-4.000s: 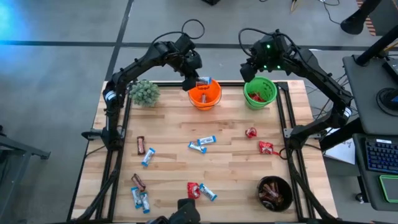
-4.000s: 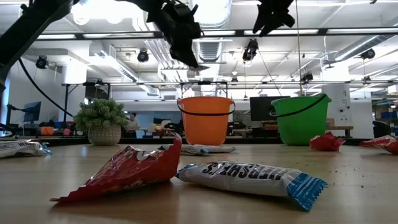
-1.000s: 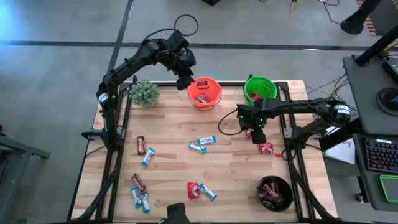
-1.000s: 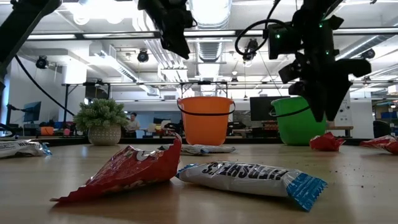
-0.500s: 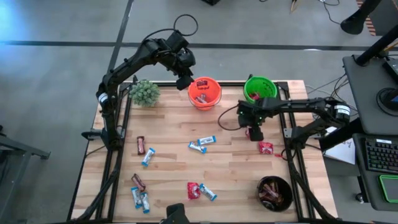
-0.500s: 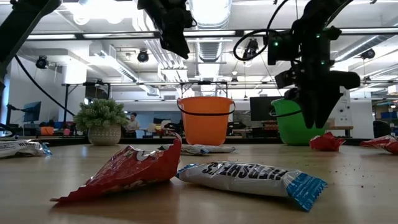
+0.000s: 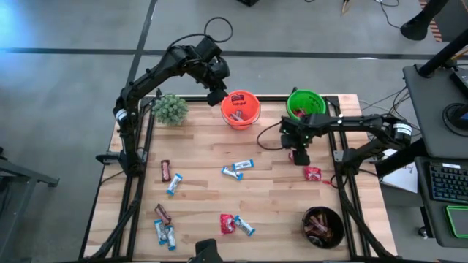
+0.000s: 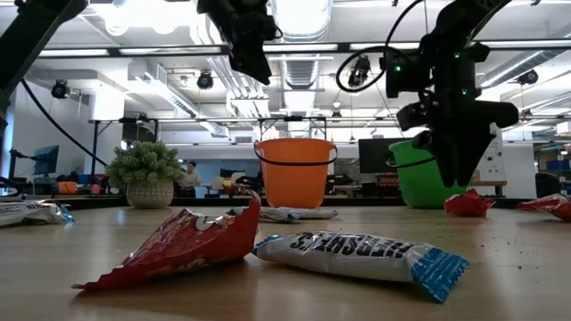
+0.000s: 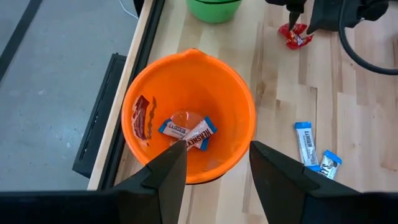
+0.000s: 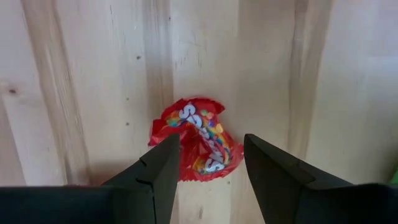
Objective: Organize candy in baskets
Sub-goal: Put the red candy into the green bucket
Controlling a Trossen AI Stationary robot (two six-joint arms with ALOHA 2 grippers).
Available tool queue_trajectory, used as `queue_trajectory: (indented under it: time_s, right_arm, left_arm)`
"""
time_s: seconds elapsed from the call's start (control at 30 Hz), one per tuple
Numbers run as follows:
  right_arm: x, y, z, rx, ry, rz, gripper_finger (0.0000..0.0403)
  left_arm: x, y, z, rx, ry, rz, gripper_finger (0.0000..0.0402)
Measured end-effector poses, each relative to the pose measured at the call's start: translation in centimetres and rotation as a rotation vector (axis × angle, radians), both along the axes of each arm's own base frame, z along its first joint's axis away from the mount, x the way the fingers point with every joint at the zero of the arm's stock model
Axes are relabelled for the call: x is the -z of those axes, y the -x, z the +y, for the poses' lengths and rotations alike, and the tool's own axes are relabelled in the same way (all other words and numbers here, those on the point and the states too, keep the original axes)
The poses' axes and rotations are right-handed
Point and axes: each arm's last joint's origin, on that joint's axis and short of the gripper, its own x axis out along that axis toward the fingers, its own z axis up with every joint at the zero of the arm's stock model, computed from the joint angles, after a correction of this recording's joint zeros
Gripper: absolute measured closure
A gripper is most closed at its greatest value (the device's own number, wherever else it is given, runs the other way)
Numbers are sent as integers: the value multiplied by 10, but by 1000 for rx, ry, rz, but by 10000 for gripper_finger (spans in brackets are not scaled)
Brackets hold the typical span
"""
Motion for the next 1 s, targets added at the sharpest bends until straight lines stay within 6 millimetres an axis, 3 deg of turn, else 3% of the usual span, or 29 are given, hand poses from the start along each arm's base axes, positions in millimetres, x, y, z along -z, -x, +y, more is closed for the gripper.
queue_trajectory:
  time_s: [0.87, 1.0]
  right_arm:
    - [29, 12, 5, 34, -3, 5, 234]
    - [29, 12, 4, 50, 2, 4, 258]
  left_arm:
    - [1, 1, -1, -17, 23, 12, 244]
    - [1, 1, -1, -17, 23, 12, 244]
